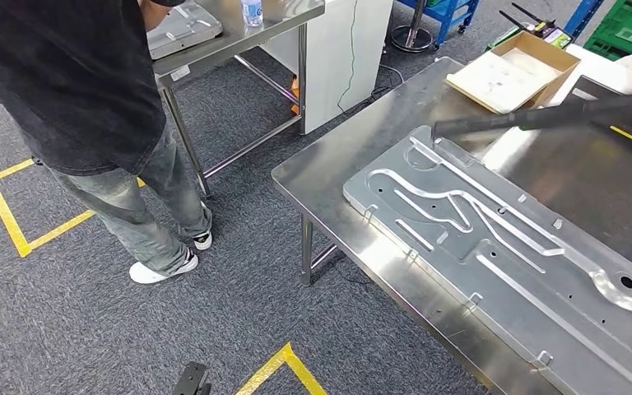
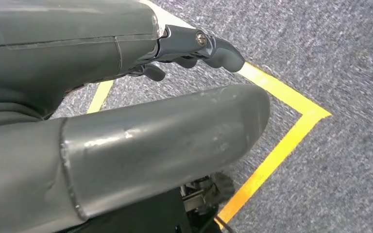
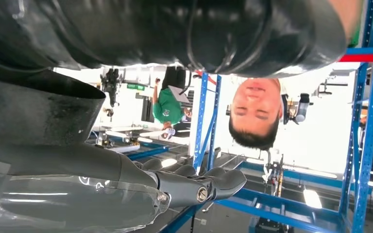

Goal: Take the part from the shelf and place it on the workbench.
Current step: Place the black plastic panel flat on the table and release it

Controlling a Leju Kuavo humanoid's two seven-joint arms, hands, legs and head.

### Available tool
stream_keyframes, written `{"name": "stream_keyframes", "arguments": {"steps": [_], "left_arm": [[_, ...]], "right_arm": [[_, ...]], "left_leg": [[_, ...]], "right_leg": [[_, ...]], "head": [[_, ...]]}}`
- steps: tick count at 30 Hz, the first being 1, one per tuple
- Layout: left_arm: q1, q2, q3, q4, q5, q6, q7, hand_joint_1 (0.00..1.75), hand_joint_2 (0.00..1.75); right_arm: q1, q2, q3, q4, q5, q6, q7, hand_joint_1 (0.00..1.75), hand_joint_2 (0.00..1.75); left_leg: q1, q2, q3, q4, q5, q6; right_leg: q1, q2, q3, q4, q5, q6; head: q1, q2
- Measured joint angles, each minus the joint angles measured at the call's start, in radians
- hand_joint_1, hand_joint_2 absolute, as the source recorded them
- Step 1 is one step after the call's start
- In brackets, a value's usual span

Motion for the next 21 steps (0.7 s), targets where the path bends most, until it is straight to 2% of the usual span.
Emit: {"name": "stream_keyframes", "arguments": {"steps": [2,3,4,6,7,9,11,12,13,14,16,17,18,21], "left_arm": [[-0.001,0.0,0.0,0.0,-0.001,0.0,0.0,0.0,0.0],[-0.001,0.0,0.0,0.0,-0.001,0.0,0.0,0.0,0.0],[-0.001,0.0,0.0,0.0,-0.001,0.0,0.0,0.0,0.0],[-0.001,0.0,0.0,0.0,-0.001,0.0,0.0,0.0,0.0],[-0.001,0.0,0.0,0.0,-0.001,0.0,0.0,0.0,0.0],[-0.002,0.0,-0.001,0.0,-0.001,0.0,-0.001,0.0,0.0],[-0.001,0.0,-0.001,0.0,-0.001,-0.001,-0.001,0.0,0.0],[0.0,0.0,-0.001,0.0,0.0,0.0,0.0,0.0,0.0],[0.0,0.0,-0.001,0.0,0.0,0.002,0.001,0.0,0.0],[0.0,0.0,-0.001,0.0,0.0,0.005,0.004,0.0,0.0],[0.0,0.002,-0.001,0.0,-0.001,0.013,0.01,0.0,0.0],[0.0,0.003,-0.001,0.0,-0.001,0.016,0.012,0.0,0.0],[0.0,0.004,-0.001,0.0,-0.001,0.017,0.014,0.0,0.0],[0.001,0.006,-0.001,0.0,-0.002,0.024,0.026,0.0,0.0]], "right_arm": [[0.0,-0.001,-0.005,-0.002,0.0,0.0,0.0,0.0,0.0],[0.0,-0.002,-0.006,-0.003,0.001,0.0,0.0,0.0,0.0],[0.0,-0.003,-0.008,-0.004,0.002,0.0,0.0,0.0,0.0],[0.001,-0.003,-0.012,-0.006,0.002,0.001,0.0,0.0,0.0],[0.0,-0.003,-0.014,-0.007,0.0,0.005,0.0,0.0,0.0],[0.0,-0.003,-0.022,-0.01,-0.015,0.024,-0.003,0.0,0.0],[0.001,-0.001,-0.032,-0.01,-0.039,0.039,-0.006,0.0,0.0],[0.006,0.0,-0.039,-0.011,-0.053,0.035,-0.008,0.0,0.0],[0.014,0.0,-0.049,-0.013,-0.069,0.023,-0.012,0.0,0.0],[0.027,0.0,-0.063,-0.018,-0.089,0.004,-0.018,0.0,0.0],[0.066,0.0,-0.098,-0.03,-0.131,-0.044,-0.03,0.0,0.0],[0.086,0.0,-0.117,-0.035,-0.147,-0.064,-0.035,0.0,0.0],[0.103,-0.002,-0.133,-0.039,-0.157,-0.077,-0.038,0.0,0.0],[0.156,-0.013,-0.175,-0.052,-0.177,-0.109,-0.037,0.0,0.0]], "left_leg": [[-0.003,-0.002,-0.002,0.008,-0.006,-0.007],[-0.004,-0.002,-0.002,0.011,-0.008,-0.011],[-0.005,-0.003,-0.003,0.011,-0.009,-0.015],[-0.005,-0.002,-0.003,0.014,-0.013,-0.025],[-0.004,-0.002,-0.009,0.028,-0.025,-0.031],[-0.001,-0.002,-0.048,0.118,-0.08,-0.042],[0.002,-0.002,-0.113,0.258,-0.142,-0.047],[0.002,-0.002,-0.134,0.302,-0.152,-0.048],[0.002,-0.002,-0.138,0.309,-0.142,-0.047],[0.003,-0.002,-0.122,0.273,-0.115,-0.044],[0.001,-0.002,-0.054,0.13,-0.046,-0.036],[0.0,-0.003,-0.025,0.07,-0.024,-0.031],[-0.001,-0.003,-0.007,0.032,-0.014,-0.028],[-0.002,-0.004,0.0,0.01,-0.01,-0.015]], "right_leg": [[0.005,-0.001,0.059,-0.116,0.04,-0.006],[0.008,0.0,0.07,-0.139,0.042,-0.01],[0.011,0.001,0.071,-0.141,0.04,-0.015],[0.007,0.003,0.07,-0.145,0.043,-0.026],[0.005,0.003,0.071,-0.147,0.045,-0.032],[0.003,0.003,0.073,-0.15,0.047,-0.042],[0.004,0.003,0.073,-0.149,0.047,-0.045],[0.004,0.003,0.073,-0.148,0.046,-0.046],[0.004,0.004,0.074,-0.147,0.046,-0.046],[0.004,0.004,0.075,-0.147,0.045,-0.046],[0.006,0.005,0.078,-0.146,0.041,-0.042],[0.008,0.006,0.078,-0.144,0.04,-0.038],[0.01,0.006,0.077,-0.144,0.04,-0.034],[0.009,0.006,0.077,-0.149,0.042,-0.018]], "head": [[0.0,0.0],[0.0,0.0],[0.0,0.0],[0.0,0.0],[0.0,0.0],[0.0,0.0],[0.0,0.0],[0.0,0.0],[-0.001,0.0],[-0.001,0.0],[-0.001,0.0],[0.0,0.0],[0.0,0.0],[0.0,0.0]]}}
